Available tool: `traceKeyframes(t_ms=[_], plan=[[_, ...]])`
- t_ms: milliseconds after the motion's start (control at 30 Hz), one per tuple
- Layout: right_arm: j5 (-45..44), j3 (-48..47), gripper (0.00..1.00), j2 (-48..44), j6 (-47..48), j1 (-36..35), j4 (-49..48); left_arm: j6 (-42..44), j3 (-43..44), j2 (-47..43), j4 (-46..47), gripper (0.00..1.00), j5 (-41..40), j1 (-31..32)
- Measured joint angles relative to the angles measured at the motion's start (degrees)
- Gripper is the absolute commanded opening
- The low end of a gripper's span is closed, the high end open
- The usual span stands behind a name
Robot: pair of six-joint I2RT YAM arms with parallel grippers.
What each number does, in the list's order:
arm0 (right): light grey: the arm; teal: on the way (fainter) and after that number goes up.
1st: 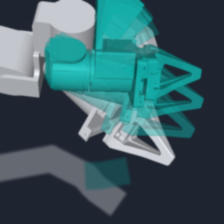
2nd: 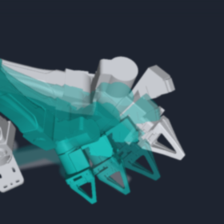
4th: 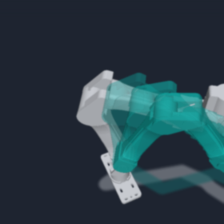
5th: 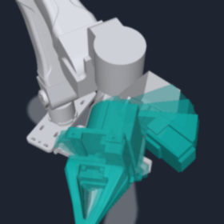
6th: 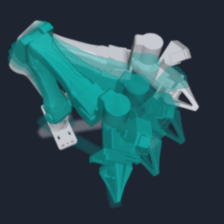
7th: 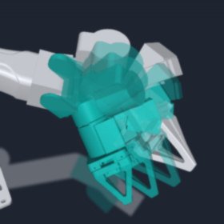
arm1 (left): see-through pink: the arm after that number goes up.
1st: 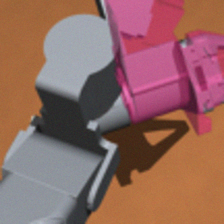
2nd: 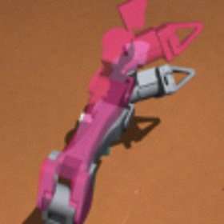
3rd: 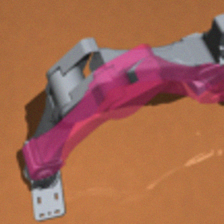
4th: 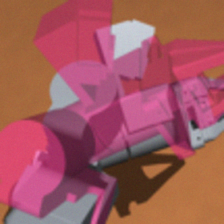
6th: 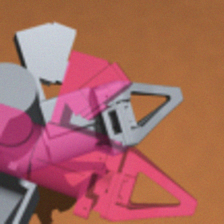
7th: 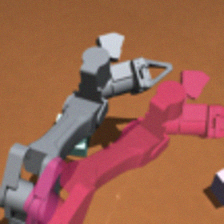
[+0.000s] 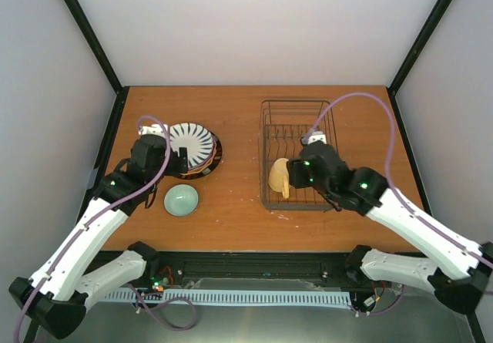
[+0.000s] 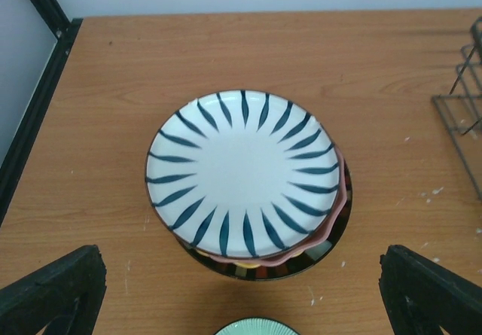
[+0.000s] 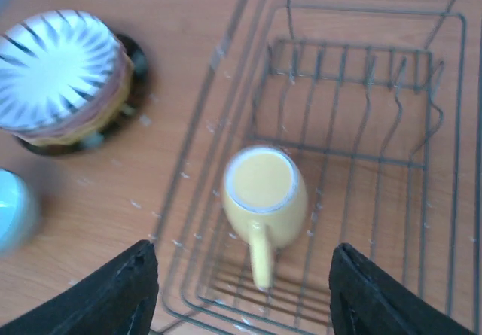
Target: Load the mixed dishes into the dish rack
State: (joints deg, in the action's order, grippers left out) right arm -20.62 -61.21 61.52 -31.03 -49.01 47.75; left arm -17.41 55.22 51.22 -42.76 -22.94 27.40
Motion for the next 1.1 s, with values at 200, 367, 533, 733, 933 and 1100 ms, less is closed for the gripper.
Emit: traceKeyframes(t_ms=[200,367,533,733,933,1100], plan=[[7.2,-3.5,0.68,-2.0,1.2,-1.5,-4.5,-1.1,-1.8,-5.6,4.8,1.00,1.4,0.0],[10.3,-9.9,0.66,17.4,1.9,-10.7,-8.4,-1.9,-2.8,-11.9,9.2,1.00,3.0,0.0],[17.0,-16.0,0.67,33.7,1.1,-15.1,-11.7,-2.2,-2.3,-14.5,10.8,1.00,3.2,0.0],[21.1,-26.3,0.68,45.8,0.1,-16.1,-12.2,-2.2,-2.2,-13.8,10.9,1.00,3.7,0.0],[23.2,-33.7,0.68,52.4,-0.1,-17.6,-11.6,-2.2,-2.2,-14.3,11.0,1.00,4.1,0.0],[22.4,-38.8,0.67,57.4,-0.1,-17.9,-8.7,-2.2,-2.2,-15.0,11.0,1.00,4.1,0.0]])
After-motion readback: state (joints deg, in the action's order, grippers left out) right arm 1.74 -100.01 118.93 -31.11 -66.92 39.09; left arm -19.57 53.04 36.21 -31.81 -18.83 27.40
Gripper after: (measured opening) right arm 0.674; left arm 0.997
